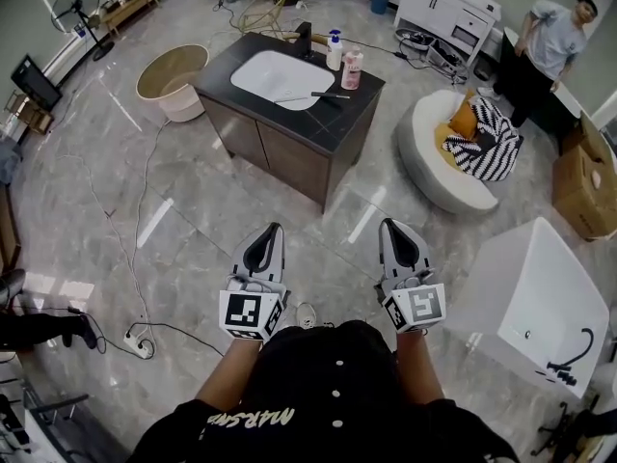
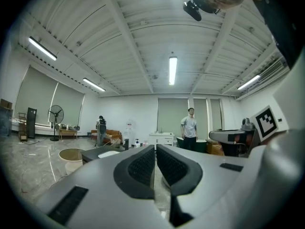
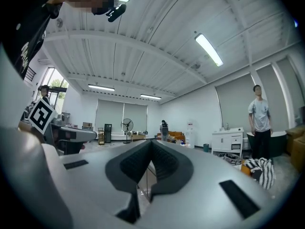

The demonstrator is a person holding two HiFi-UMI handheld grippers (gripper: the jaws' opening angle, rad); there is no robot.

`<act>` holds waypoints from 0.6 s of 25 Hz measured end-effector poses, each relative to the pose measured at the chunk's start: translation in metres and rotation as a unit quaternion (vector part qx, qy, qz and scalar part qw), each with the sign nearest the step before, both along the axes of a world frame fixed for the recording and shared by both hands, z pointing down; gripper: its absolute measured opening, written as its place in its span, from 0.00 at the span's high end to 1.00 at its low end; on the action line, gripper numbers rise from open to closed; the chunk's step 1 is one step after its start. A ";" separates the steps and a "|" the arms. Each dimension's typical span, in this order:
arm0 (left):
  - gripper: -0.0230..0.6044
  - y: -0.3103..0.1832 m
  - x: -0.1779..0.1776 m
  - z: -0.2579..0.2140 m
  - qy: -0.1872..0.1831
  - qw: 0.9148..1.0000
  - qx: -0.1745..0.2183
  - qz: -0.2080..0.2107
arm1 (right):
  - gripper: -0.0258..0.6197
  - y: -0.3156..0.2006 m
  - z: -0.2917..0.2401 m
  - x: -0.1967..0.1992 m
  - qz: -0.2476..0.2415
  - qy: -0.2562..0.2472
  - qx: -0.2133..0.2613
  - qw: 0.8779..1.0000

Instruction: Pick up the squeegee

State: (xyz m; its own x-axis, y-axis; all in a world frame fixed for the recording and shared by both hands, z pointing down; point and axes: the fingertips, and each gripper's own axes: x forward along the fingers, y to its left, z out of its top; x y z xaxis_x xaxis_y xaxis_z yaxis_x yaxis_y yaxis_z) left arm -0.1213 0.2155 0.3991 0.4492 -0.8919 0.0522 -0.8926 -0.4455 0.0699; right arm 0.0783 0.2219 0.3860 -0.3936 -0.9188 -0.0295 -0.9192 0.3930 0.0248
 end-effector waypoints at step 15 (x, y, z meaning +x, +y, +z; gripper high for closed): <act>0.93 -0.087 -0.001 0.019 0.001 1.000 -0.017 0.002 | 0.97 -0.082 0.019 0.006 0.012 -0.004 -0.017 1.000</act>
State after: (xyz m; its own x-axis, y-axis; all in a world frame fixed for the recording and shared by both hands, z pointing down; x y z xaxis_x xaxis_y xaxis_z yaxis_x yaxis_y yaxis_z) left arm -0.1218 0.1286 0.4186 0.4521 -0.8881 0.0829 -0.8911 -0.4456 0.0864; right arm 0.0844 0.1401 0.4050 -0.3705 -0.9288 -0.0005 -0.9288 0.3705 0.0041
